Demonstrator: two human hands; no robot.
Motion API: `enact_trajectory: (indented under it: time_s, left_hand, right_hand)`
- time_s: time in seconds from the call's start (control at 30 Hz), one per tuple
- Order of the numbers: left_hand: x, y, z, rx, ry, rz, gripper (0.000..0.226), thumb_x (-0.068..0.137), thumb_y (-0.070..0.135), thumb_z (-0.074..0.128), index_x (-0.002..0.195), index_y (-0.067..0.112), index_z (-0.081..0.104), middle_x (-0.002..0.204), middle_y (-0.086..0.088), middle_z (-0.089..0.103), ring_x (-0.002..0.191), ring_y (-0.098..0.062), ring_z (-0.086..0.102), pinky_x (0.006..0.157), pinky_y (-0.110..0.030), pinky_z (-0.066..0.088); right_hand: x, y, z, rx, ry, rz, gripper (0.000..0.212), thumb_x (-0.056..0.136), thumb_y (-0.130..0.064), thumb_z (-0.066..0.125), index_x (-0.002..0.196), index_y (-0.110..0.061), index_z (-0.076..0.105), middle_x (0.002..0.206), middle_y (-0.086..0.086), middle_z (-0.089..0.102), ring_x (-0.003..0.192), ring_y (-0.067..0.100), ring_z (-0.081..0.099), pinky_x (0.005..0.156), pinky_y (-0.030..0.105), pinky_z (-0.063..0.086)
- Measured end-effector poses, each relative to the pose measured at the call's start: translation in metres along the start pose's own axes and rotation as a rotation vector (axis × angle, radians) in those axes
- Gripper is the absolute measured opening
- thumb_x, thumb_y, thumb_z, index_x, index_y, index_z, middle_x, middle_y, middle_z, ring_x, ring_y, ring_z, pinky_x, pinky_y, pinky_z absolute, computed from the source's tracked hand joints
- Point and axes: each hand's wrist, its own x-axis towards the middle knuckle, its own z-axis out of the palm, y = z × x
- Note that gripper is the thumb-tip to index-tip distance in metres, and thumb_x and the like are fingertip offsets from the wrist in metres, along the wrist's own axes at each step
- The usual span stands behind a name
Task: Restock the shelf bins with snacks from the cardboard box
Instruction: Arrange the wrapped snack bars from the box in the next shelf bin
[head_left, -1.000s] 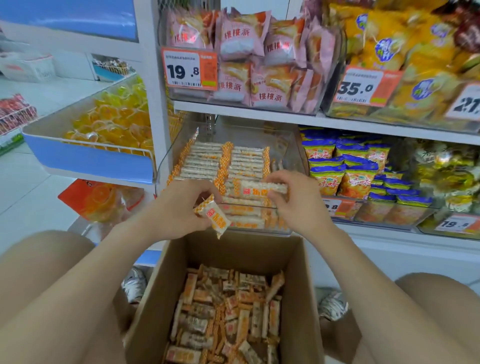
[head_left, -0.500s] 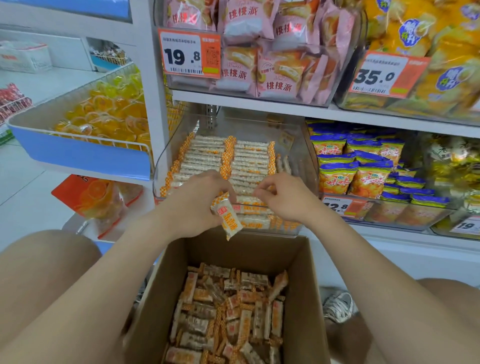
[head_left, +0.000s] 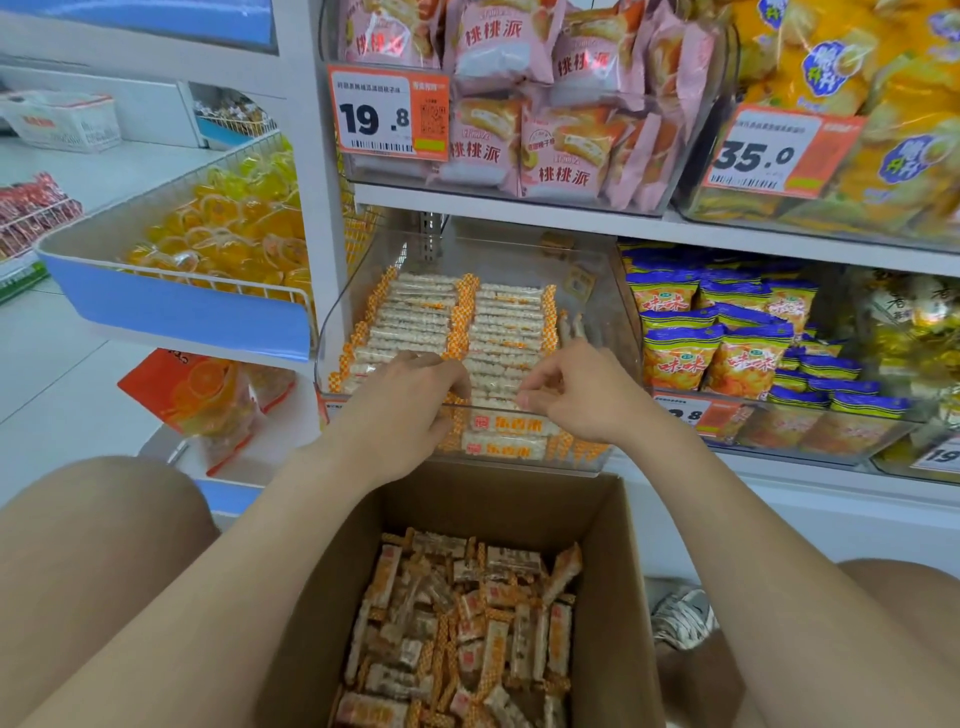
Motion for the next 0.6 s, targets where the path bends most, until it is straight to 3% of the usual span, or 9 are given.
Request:
enact_trajectory:
  time_s: [0.1,0.2,0.37,0.5,0.6]
  left_hand:
    - [0.000,0.000,0.003,-0.013,0.008,0.012,0.041,0.098,0.025,0.069,0.137,0.030,0.057,0.129,0.006,0.066,0.122,-0.021,0.053,0.098,-0.039,0.047]
    - [0.002,0.000,0.008,0.001,0.005,0.014,0.042,0.100,0.028,0.066,0.141,0.029,0.058,0.138,0.003,0.055,0.130,-0.025,0.047,0.107,-0.048,0.045]
    - [0.006,0.004,0.013,-0.058,-0.039,-0.003,0.043,0.101,0.026,0.066,0.143,0.022,0.058,0.136,0.000,0.050,0.120,-0.028,0.058,0.101,-0.049,0.049]
    - [0.009,0.003,0.011,-0.059,-0.007,-0.009,0.039,0.099,0.019,0.069,0.138,0.021,0.062,0.132,0.000,0.053,0.115,-0.025,0.061,0.098,-0.041,0.051]
    - [0.009,0.005,0.012,-0.052,0.001,-0.007,0.034,0.098,0.017,0.070,0.132,0.022,0.065,0.130,0.002,0.056,0.116,-0.024,0.061,0.097,-0.042,0.051]
  right_hand:
    - [-0.003,-0.001,-0.006,-0.031,-0.016,0.032,0.020,0.093,-0.041,0.078,0.100,-0.023,0.084,0.102,-0.005,0.074,0.099,0.011,0.065,0.084,0.028,0.047]
    - [-0.006,0.002,-0.013,-0.046,-0.012,0.105,0.021,0.097,-0.037,0.074,0.104,-0.019,0.081,0.108,0.000,0.072,0.111,0.018,0.066,0.087,0.027,0.046]
    - [-0.008,-0.007,-0.005,0.002,0.044,0.221,0.038,0.091,-0.035,0.082,0.124,-0.020,0.072,0.124,0.009,0.069,0.108,0.024,0.067,0.090,0.031,0.051]
    - [-0.007,-0.006,-0.003,0.093,0.090,0.272,0.043,0.079,-0.042,0.091,0.112,-0.020,0.075,0.111,0.003,0.074,0.106,0.022,0.072,0.096,0.037,0.058]
    - [-0.007,-0.007,-0.006,0.089,0.106,0.283,0.043,0.074,-0.044,0.094,0.106,-0.018,0.079,0.115,0.000,0.073,0.113,0.019,0.069,0.094,0.030,0.055]
